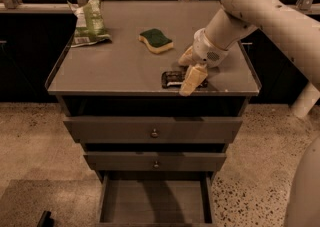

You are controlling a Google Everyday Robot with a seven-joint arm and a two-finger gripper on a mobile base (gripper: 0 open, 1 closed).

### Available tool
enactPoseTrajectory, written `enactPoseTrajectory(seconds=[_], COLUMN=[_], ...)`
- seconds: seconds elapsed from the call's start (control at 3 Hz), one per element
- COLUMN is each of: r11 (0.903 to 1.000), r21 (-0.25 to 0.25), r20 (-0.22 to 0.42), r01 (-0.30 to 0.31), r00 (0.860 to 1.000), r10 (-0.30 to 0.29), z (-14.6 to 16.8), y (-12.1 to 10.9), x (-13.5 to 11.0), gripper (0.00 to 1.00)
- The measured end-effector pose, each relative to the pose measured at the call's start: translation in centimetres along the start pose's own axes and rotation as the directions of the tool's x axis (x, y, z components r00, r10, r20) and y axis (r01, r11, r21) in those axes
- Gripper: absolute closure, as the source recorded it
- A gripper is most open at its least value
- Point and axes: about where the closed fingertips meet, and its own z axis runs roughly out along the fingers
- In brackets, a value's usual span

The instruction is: Place rxbar chocolate into bottom drawer

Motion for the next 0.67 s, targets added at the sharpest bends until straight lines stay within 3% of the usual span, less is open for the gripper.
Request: enactPoseTrajectory(seconds=[0.67], r11=[1.0000], r21=[-0.003], r20=[0.001], r01=[-0.001], r00=[1.000], r10=[0.001], z=[-0.95], y=[-0.04], x=[-0.57], gripper=[1.00])
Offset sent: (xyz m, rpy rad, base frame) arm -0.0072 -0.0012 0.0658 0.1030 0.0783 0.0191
